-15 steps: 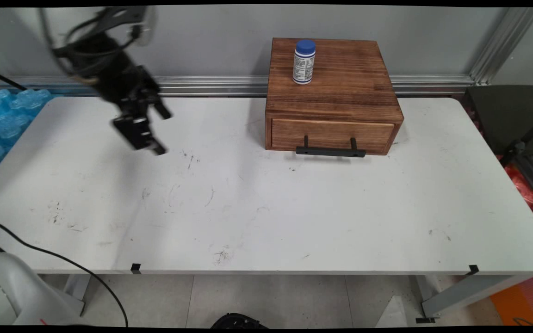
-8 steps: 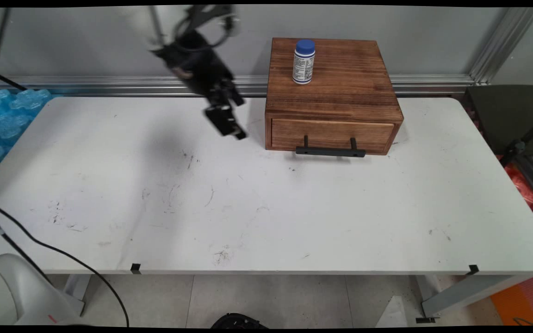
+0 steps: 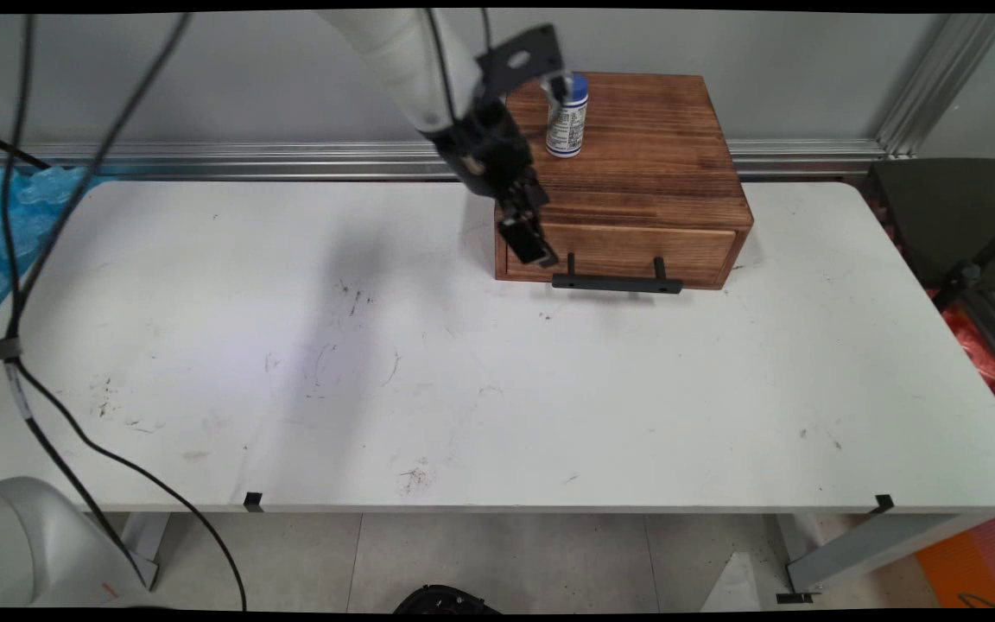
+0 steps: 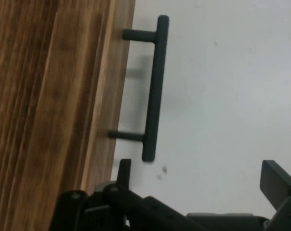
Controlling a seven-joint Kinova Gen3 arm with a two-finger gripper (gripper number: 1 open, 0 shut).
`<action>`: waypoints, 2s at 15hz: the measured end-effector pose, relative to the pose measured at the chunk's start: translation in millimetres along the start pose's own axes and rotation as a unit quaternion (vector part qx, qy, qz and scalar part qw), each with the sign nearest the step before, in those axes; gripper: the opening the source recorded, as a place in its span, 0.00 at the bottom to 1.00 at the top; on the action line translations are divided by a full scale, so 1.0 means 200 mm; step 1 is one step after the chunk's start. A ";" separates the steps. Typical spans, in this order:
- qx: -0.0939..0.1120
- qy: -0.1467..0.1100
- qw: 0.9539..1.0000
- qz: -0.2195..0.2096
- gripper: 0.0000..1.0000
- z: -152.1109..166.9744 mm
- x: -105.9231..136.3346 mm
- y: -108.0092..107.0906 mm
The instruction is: Open the drawer
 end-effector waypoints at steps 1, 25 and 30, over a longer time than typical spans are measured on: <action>0.001 -0.001 1.000 0.001 1.00 0.06 0.02 0.00; -0.021 -0.028 0.998 0.044 1.00 0.94 0.22 0.06; -0.032 -0.023 0.998 0.041 1.00 0.94 0.25 0.13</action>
